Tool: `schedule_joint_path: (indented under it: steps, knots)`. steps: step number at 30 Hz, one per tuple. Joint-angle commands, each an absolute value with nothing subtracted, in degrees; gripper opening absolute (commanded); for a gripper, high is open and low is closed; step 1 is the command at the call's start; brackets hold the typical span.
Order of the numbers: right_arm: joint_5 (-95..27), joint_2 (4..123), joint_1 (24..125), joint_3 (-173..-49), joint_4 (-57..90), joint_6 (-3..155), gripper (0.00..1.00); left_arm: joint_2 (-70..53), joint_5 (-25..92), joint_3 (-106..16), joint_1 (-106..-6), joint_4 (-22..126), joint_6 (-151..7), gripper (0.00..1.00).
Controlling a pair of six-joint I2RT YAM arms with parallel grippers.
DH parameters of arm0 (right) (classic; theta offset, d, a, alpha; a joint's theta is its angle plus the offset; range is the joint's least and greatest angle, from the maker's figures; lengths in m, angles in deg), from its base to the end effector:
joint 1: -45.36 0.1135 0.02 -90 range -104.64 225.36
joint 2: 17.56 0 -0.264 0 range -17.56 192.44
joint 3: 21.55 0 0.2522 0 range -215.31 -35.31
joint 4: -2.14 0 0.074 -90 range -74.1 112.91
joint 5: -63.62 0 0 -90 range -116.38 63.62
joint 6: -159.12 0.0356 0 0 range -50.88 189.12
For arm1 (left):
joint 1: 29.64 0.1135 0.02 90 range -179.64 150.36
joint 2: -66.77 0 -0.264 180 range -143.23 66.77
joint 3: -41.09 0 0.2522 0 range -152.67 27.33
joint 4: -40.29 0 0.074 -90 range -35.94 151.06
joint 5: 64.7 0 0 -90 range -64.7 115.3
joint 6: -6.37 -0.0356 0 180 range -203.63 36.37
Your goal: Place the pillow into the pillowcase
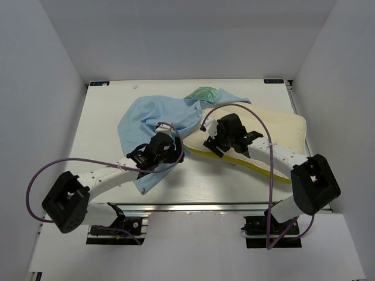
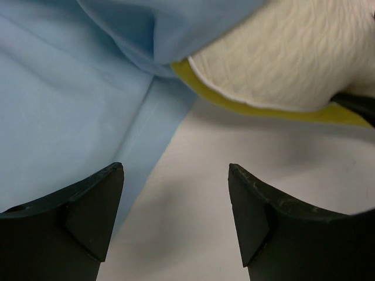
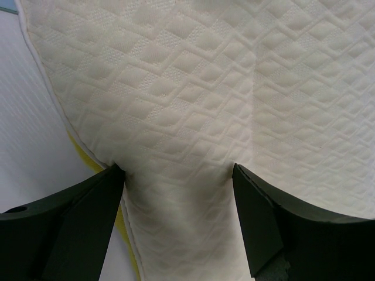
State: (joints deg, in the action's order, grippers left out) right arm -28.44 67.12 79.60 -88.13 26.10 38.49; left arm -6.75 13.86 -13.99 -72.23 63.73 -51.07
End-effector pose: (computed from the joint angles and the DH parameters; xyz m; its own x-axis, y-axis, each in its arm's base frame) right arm 0.2610 0.1792 0.2246 -0.1788 -0.7376 -0.6511 -0.7850 0.5059 -0.3575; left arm 0.2002 -0.1744 0.2142 -0.7127 -0.0614 -0.6988 0.2029 0.9355 -0.2891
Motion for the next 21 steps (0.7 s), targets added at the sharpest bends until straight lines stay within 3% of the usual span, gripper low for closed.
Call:
schedule_joint_path:
  steps: [1,12,21]
  knots:
    - [-30.07,68.39,79.81,-91.21,25.75,40.64,0.79,-9.07,5.09,-15.38,-73.06,54.07,-49.88,0.81]
    - [-31.21,69.36,79.81,-91.74,26.63,41.79,0.78,-22.16,0.78,-20.3,-73.15,42.55,-50.32,0.75]
    - [-31.48,69.18,79.81,-90.77,26.54,41.88,0.77,-24.64,-0.45,-24.35,-72.54,41.05,-49.53,0.65]
